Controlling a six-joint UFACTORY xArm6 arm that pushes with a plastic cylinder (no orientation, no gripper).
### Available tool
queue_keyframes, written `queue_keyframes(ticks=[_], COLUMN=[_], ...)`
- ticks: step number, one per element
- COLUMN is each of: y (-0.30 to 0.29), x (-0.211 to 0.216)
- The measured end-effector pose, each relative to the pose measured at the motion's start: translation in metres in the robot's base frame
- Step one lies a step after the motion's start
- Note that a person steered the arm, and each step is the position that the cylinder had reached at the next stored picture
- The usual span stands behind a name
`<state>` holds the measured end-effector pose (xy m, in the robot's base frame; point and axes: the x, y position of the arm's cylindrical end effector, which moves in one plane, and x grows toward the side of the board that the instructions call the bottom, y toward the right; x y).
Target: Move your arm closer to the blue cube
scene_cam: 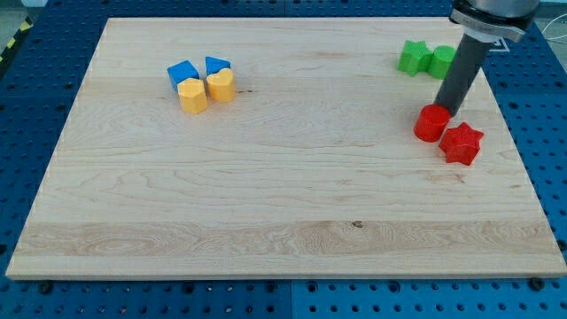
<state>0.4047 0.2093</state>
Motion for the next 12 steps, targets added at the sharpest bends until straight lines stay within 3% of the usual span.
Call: queue_keyframes(ticks=[3,6,8,9,11,12], y=[-0.025,-0.175,-0.187,-0.221,-0.349,-0.404], x=[-0.015,-0.026,-0.009,0.01,0.043,0.028])
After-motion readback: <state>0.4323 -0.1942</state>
